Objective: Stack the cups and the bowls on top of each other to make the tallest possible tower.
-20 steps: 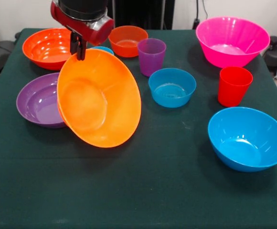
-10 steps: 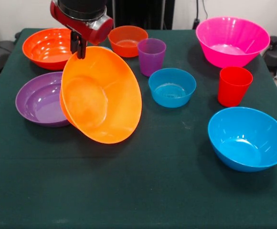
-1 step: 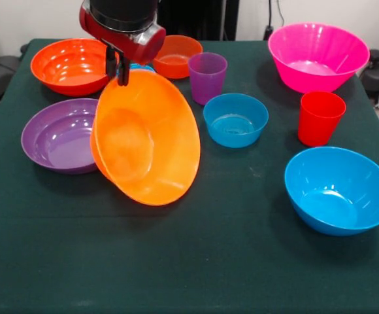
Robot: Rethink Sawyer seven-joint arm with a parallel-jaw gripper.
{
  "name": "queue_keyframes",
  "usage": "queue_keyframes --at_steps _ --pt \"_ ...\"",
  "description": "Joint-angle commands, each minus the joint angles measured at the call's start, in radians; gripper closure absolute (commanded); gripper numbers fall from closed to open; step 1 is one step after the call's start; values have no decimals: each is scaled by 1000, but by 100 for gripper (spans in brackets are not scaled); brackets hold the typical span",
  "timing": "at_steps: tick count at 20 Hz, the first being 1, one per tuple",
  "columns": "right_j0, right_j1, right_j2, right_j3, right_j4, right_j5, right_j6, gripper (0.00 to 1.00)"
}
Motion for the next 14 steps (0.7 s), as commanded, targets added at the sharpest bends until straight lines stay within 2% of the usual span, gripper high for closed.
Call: queue_keyframes --at_steps 1,14 --pt "-12 3 117 95 -11 21 -178 0" --pt "-14 14 125 66 -16 45 -162 0"
